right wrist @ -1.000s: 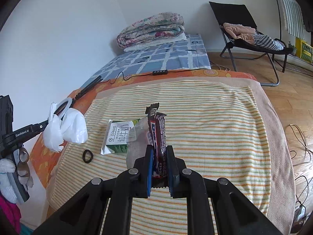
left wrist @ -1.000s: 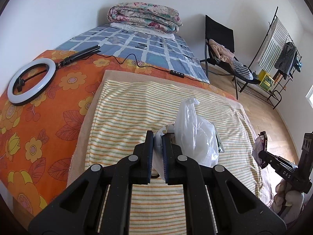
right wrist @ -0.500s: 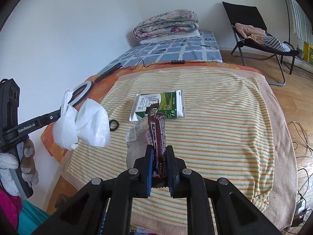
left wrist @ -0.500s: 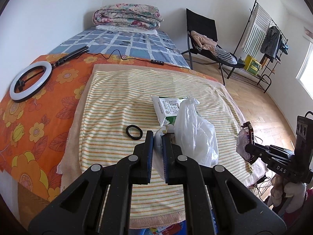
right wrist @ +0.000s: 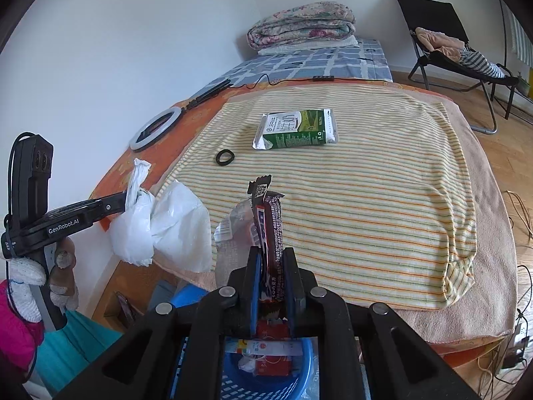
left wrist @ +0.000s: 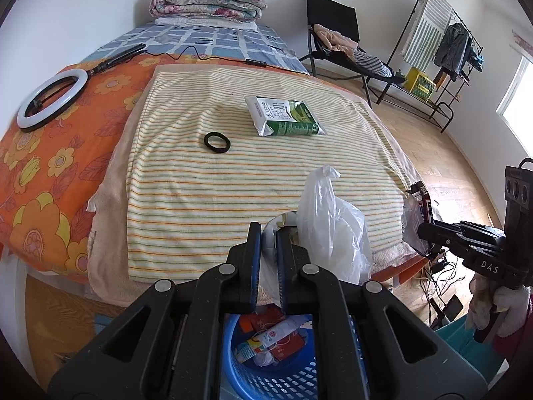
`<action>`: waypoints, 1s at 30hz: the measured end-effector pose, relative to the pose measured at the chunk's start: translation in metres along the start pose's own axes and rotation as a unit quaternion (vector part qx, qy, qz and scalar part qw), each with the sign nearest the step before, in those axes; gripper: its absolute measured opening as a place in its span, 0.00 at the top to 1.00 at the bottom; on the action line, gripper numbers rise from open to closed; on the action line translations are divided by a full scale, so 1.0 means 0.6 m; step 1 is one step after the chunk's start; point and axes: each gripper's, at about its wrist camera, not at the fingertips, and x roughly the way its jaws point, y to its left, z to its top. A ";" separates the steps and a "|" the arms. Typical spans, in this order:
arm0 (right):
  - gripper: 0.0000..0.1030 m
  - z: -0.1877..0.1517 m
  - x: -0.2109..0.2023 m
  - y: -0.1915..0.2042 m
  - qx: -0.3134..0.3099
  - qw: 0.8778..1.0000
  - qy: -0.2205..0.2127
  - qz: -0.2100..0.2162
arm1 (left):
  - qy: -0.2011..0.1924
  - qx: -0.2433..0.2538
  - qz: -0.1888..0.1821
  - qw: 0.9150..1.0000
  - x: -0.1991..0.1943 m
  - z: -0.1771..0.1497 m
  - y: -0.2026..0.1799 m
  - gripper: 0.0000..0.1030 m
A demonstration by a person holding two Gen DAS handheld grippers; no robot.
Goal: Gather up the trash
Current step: 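Carry the plastic bag and candy bar over the blue basket with both tools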
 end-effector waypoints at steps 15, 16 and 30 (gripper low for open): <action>0.89 -0.083 0.009 0.025 -0.024 0.999 0.042 0.012 | 0.069 0.021 -0.001 0.997 0.033 -0.107 -0.010 0.93; 0.89 -0.086 0.011 0.026 -0.025 0.999 0.045 0.013 | 0.074 0.024 -0.002 0.997 0.036 -0.113 -0.011 0.93; 0.86 -0.123 0.042 0.030 -0.034 0.995 0.087 0.022 | 0.127 0.063 -0.006 0.990 0.076 -0.162 -0.038 0.93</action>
